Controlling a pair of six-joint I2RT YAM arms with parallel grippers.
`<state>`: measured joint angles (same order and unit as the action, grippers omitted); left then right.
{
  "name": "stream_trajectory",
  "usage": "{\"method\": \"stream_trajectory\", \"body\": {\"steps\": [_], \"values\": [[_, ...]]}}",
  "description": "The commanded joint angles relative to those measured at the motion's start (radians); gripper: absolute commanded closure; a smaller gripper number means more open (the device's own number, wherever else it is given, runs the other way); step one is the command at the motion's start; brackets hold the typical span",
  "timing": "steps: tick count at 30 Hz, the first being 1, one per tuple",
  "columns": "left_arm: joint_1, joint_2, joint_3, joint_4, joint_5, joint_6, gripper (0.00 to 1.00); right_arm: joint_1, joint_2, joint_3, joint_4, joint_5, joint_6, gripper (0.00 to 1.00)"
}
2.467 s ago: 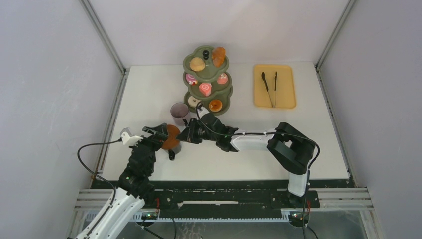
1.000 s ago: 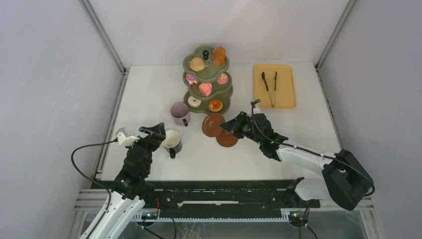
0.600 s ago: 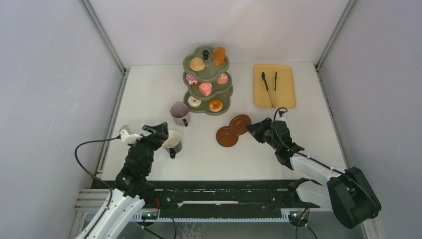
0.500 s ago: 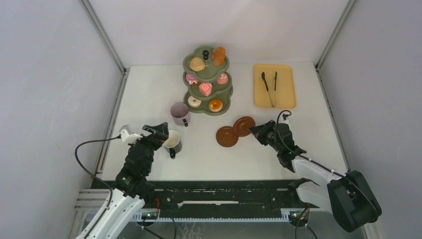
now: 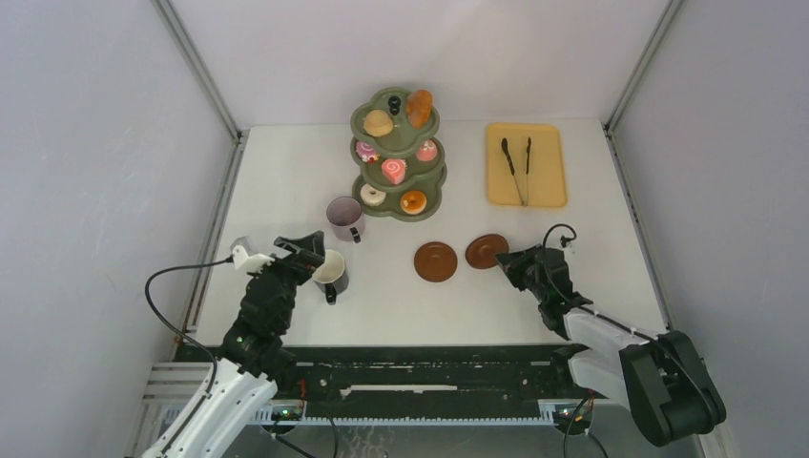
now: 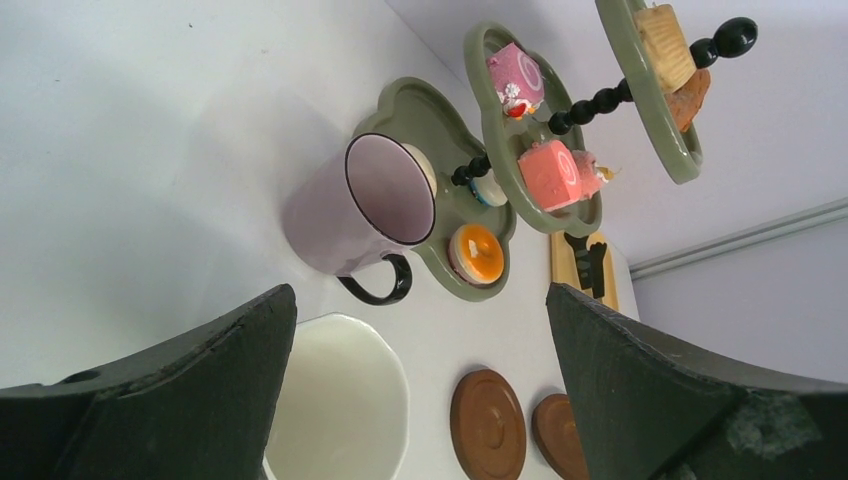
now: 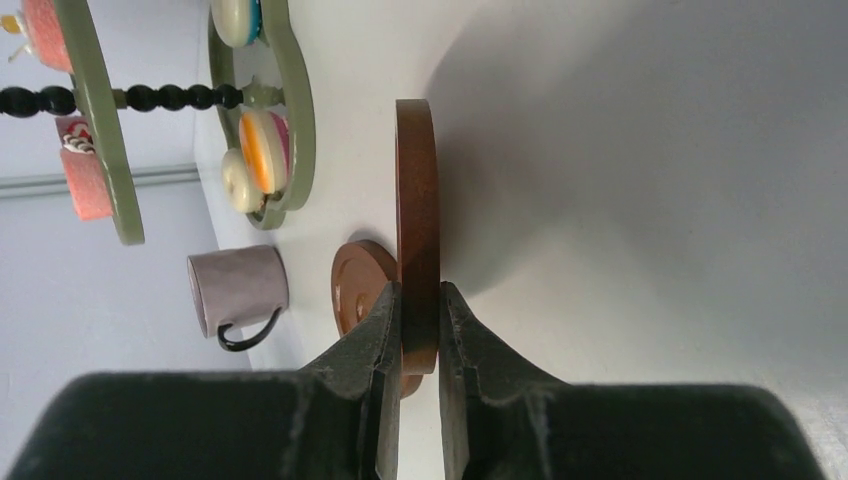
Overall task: Serve the afternoon tea
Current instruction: Place the coaster at the center of the board.
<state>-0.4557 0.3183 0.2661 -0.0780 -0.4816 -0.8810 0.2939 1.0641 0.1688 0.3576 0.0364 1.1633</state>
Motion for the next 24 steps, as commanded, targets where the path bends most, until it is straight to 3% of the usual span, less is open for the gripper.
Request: {"method": "stream_trajectory", "body": {"steps": [1,4,16,24], "values": [[0.003,0.007,0.041,0.056,0.020,0.025,0.00,-0.012,0.028,-0.003,0.056,0.039,0.038,1.00],[0.003,0.006,0.039,0.057,0.021,0.022,0.00,-0.010,0.052,-0.009,0.037,0.054,0.070,0.99],[0.004,-0.027,0.026,0.050,0.022,0.010,0.00,0.041,0.186,-0.016,0.015,0.065,0.173,0.79],[0.003,-0.062,0.031,0.026,0.018,0.008,0.00,0.076,0.204,0.005,-0.029,0.069,0.220,0.57]]}}
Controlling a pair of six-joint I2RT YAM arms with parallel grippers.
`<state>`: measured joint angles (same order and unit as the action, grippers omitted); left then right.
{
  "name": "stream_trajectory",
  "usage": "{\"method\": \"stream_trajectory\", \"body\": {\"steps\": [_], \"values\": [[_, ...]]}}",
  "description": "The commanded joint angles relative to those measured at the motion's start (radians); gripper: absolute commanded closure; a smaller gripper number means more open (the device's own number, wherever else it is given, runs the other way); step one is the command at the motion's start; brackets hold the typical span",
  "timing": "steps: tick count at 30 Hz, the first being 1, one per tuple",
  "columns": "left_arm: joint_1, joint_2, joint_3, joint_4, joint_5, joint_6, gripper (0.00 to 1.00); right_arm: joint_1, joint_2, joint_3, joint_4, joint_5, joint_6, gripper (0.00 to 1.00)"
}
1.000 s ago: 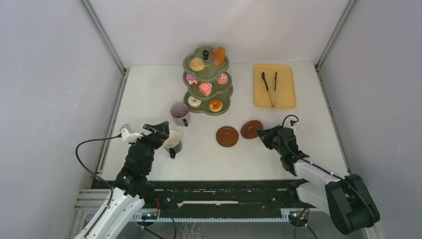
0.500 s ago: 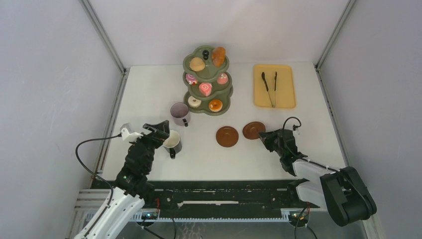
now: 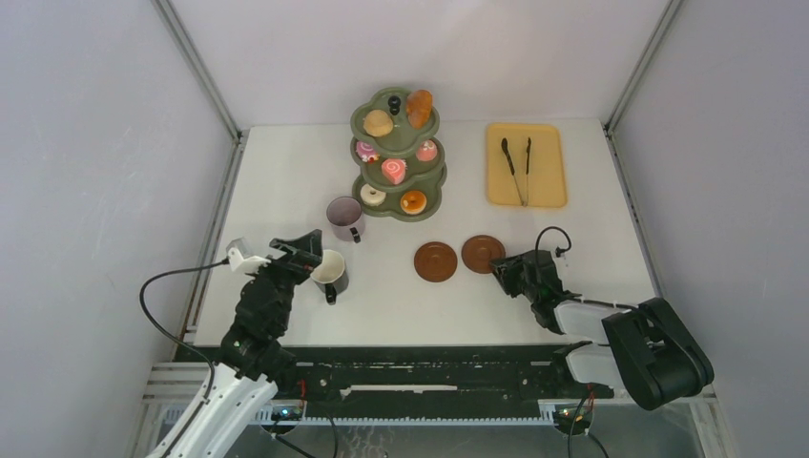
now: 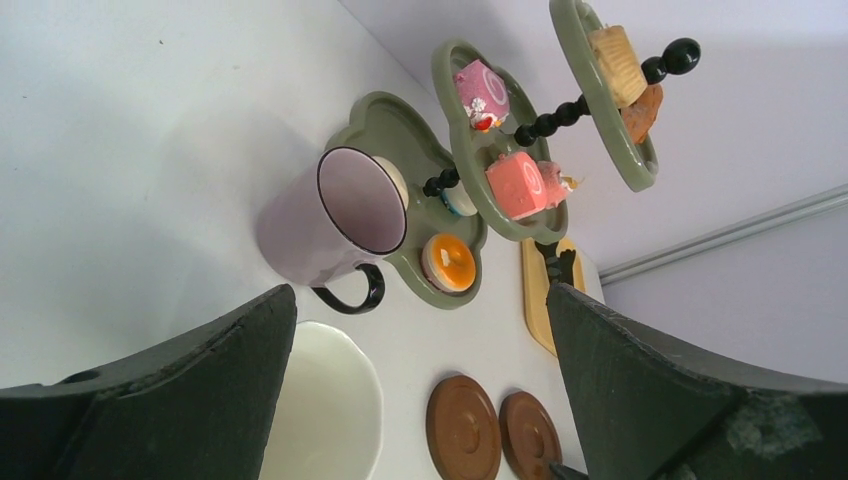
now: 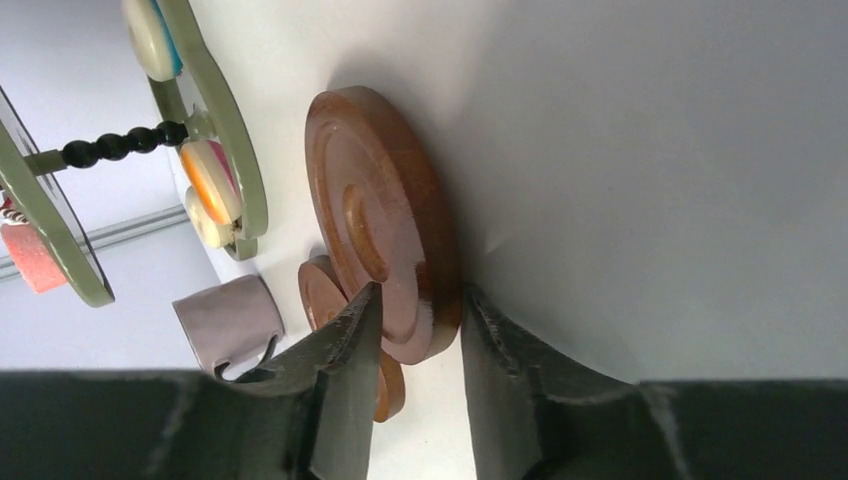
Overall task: Serve the afternoon tea
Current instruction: Place the coaster at the center of the board.
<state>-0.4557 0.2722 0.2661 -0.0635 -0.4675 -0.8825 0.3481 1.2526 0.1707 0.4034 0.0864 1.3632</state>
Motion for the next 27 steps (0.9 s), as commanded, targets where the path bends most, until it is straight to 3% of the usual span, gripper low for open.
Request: {"method": "stream_trajectory", "body": {"steps": [1,8,20,24,27], "values": [[0.003,-0.017,0.031,0.009,0.004,0.010,0.00,0.025,0.016,0.007,-0.082,0.020,0.022,0.54],[0.003,-0.029,0.030,0.001,0.009,0.006,0.00,0.083,-0.061,0.040,-0.207,0.094,0.024,0.40],[0.004,-0.050,0.035,-0.014,0.020,-0.003,0.00,0.208,-0.209,0.053,-0.383,0.205,0.075,0.39],[0.003,-0.063,0.037,-0.025,0.018,-0.003,0.00,0.323,-0.253,0.131,-0.473,0.323,0.047,0.42],[0.003,-0.064,0.040,-0.028,0.021,-0.004,0.00,0.369,-0.235,0.197,-0.493,0.370,0.001,0.54]]}}
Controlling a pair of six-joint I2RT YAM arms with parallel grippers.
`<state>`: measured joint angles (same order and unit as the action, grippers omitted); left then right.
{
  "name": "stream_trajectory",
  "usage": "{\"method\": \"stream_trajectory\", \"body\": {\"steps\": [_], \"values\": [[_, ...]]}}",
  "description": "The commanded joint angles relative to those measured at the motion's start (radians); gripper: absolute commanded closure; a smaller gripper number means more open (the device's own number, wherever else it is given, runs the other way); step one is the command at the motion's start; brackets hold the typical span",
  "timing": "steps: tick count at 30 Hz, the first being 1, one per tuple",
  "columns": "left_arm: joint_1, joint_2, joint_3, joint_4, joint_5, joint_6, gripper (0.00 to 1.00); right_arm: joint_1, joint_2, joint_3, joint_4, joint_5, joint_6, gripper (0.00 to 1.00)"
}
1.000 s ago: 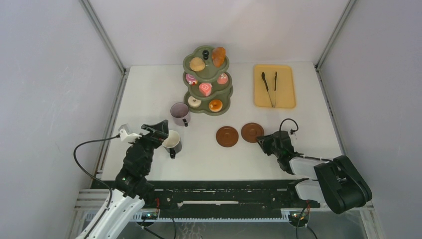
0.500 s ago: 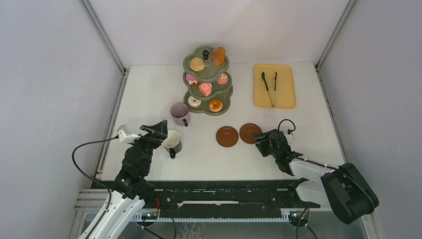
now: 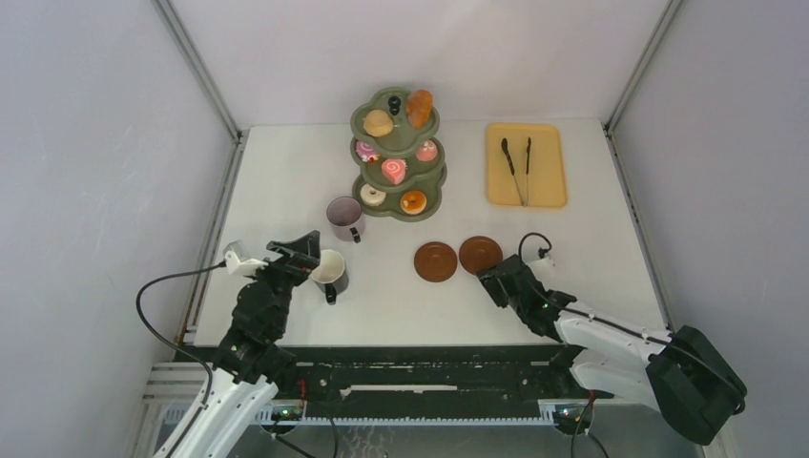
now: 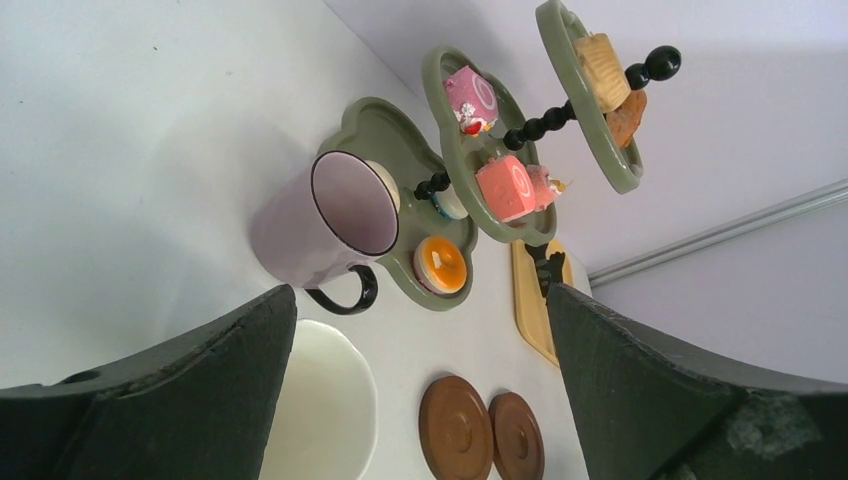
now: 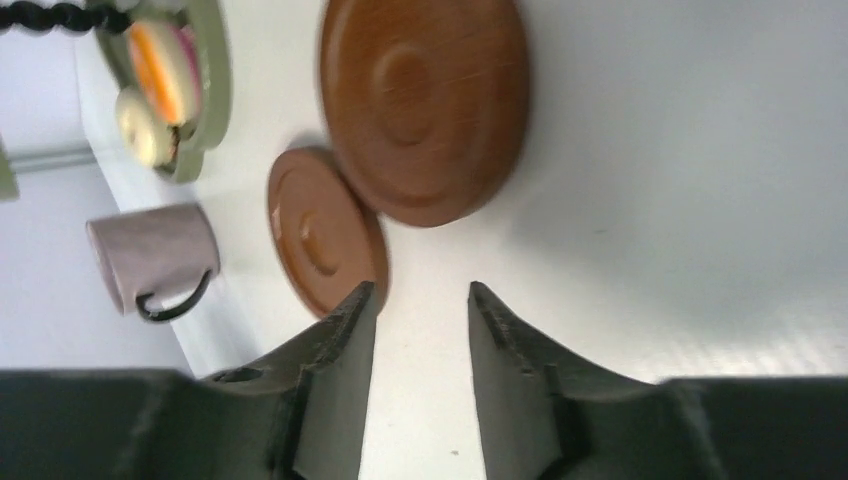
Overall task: Serve the afternoon tea
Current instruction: Place the coaster at the center of the board, then move the coaster to the center of the board.
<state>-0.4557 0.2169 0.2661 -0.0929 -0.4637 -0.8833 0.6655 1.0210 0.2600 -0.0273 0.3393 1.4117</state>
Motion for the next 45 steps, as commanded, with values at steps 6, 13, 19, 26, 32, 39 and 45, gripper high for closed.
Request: {"method": "stream_trajectory", "body": {"steps": [6,13,19,26,32,39,45], "values": [[0.003,-0.007,0.047,-0.004,0.018,-0.003,0.00,0.066,0.124,0.215,-0.018,0.096,-0.132,0.87],[0.003,0.006,0.053,-0.002,0.017,-0.003,0.00,0.065,0.379,0.420,-0.005,-0.010,-0.255,1.00],[0.003,0.009,0.058,-0.004,0.016,0.004,0.00,0.091,0.534,0.528,0.000,-0.034,-0.287,1.00],[0.002,0.013,0.053,0.000,0.017,-0.002,0.00,0.101,0.628,0.572,-0.004,-0.050,-0.280,1.00],[0.003,0.012,0.040,0.010,0.014,-0.012,0.00,0.106,0.696,0.616,-0.005,-0.079,-0.281,1.00],[0.002,0.007,0.030,0.011,0.007,-0.014,0.00,0.123,0.755,0.647,0.010,-0.094,-0.258,1.00],[0.003,0.009,0.029,0.012,0.005,-0.011,0.00,0.140,0.792,0.686,0.008,-0.100,-0.252,1.00]]}}
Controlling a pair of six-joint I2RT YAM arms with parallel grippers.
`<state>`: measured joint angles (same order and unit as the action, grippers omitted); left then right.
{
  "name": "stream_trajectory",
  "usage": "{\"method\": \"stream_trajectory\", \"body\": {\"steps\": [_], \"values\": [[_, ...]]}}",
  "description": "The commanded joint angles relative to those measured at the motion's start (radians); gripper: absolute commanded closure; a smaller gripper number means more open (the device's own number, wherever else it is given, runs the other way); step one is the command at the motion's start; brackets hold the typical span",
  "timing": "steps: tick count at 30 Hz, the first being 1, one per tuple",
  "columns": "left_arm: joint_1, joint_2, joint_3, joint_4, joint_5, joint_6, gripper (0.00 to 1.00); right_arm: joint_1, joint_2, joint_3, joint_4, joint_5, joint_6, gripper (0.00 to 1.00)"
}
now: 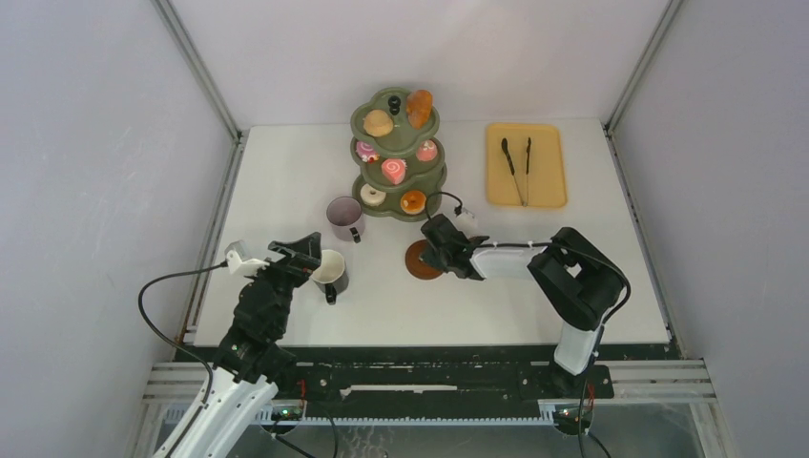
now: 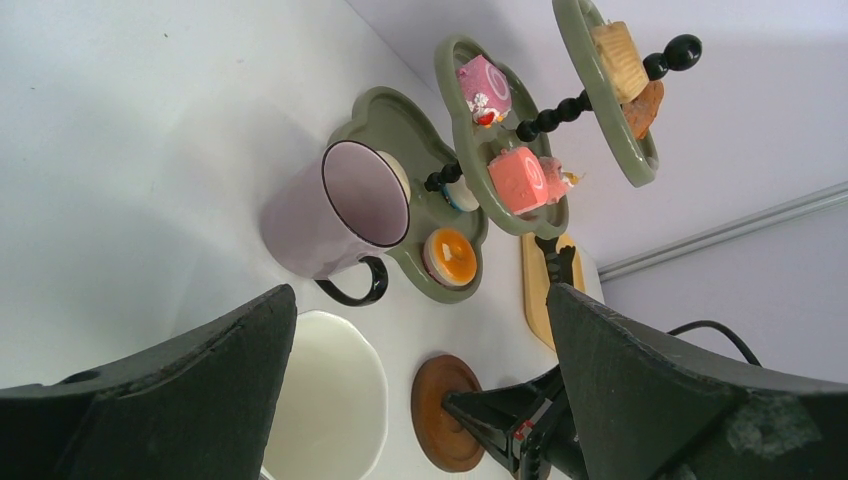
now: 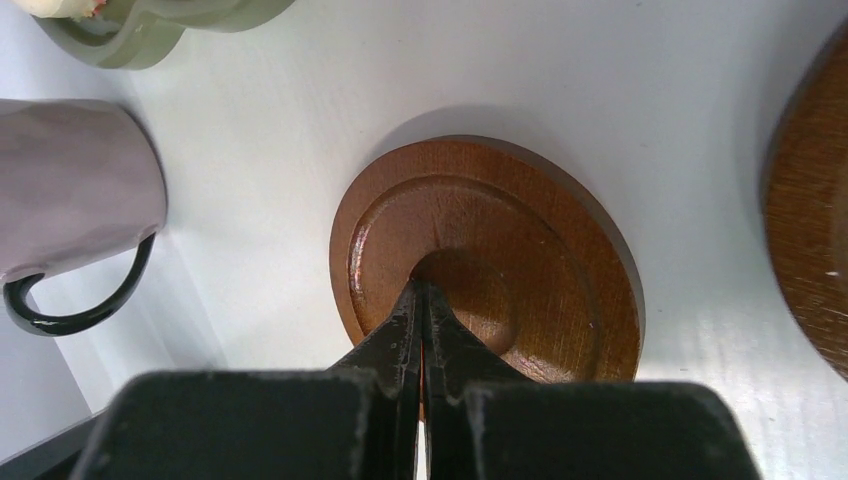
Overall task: Serve the afternoon tea
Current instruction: Move the coaster to the center of the board, then pick up the cup at the center of the board.
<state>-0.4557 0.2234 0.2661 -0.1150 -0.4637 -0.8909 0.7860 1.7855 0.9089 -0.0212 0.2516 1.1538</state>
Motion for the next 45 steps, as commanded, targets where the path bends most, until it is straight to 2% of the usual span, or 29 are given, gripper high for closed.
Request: {"method": "stream_trajectory", "body": {"steps": [1,8,11,12,16,20,28,34,45], "values": [[0.003,0.002,0.029,0.034,0.004,-0.003,0.00,0.021,0.034,0.044,0.002,-0.012,0.005,1.00],[0.003,0.006,0.028,0.036,-0.002,0.004,0.00,0.043,0.018,0.069,-0.021,0.046,-0.020,0.99],[0.003,0.007,0.028,0.039,-0.008,0.007,0.00,0.070,-0.042,0.101,-0.062,0.142,-0.102,0.92],[0.003,0.007,0.027,0.042,-0.010,0.006,0.00,0.078,-0.059,0.115,-0.077,0.166,-0.135,0.87],[0.002,0.007,0.022,0.055,-0.016,0.000,0.00,0.099,-0.076,0.235,-0.167,0.193,-0.271,0.73],[0.003,0.004,0.018,0.066,-0.023,-0.012,0.00,0.123,-0.014,0.424,-0.299,0.179,-0.411,0.64],[0.003,-0.017,0.012,0.055,-0.037,-0.037,0.00,0.183,0.201,0.779,-0.477,0.174,-0.608,0.55],[0.003,-0.052,0.014,0.027,-0.072,-0.046,0.00,0.191,0.269,0.879,-0.494,0.148,-0.669,0.48],[0.003,-0.058,0.009,0.022,-0.077,-0.064,0.00,0.199,0.413,1.046,-0.573,0.097,-0.756,0.46]]}}
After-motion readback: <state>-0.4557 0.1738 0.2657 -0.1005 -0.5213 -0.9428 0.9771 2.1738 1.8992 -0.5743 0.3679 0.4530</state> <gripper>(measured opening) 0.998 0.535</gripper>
